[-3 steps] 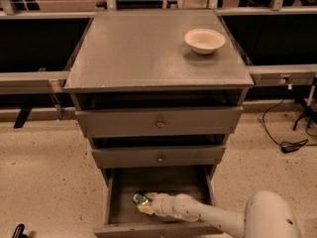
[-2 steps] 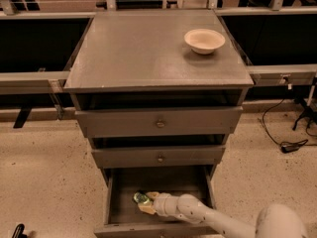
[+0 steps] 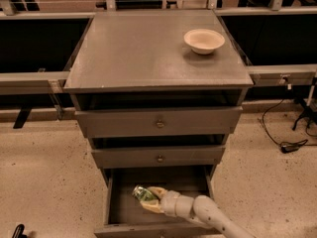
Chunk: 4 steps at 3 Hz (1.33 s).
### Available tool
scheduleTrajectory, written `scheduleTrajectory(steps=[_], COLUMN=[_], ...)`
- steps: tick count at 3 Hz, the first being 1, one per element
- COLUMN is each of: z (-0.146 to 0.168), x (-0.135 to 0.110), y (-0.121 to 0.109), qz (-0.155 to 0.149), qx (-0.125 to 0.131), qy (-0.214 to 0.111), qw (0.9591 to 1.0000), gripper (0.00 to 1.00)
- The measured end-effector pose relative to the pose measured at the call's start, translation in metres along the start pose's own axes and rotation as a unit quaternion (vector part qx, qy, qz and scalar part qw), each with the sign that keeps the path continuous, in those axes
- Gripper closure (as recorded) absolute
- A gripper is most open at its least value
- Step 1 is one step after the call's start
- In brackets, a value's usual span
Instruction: Pick green can from bottom drawer and place on counter
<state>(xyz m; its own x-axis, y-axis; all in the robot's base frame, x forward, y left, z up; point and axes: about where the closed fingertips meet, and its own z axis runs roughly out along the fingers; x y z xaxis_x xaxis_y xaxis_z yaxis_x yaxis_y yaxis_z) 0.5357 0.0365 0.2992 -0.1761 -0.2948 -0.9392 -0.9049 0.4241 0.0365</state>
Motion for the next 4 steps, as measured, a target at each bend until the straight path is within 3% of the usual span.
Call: scheduleTrajectory(steps=[1, 2, 3, 4], z=[-0.051, -0.089, -0.127, -0.144], x=[-0.068, -0.116, -0.165, -0.215], y=[0.016, 0.017, 0.014, 0.019], qz=[-0.05, -0.084, -0.126, -0.172], qx=[-0.036, -0.075, -0.082, -0.069], qy=[-0.062, -0.073, -0.048, 0.012], qw=[0.9962, 0.9909, 0.9875, 0.9826], gripper=[1.0, 1.0, 1.0, 1.0])
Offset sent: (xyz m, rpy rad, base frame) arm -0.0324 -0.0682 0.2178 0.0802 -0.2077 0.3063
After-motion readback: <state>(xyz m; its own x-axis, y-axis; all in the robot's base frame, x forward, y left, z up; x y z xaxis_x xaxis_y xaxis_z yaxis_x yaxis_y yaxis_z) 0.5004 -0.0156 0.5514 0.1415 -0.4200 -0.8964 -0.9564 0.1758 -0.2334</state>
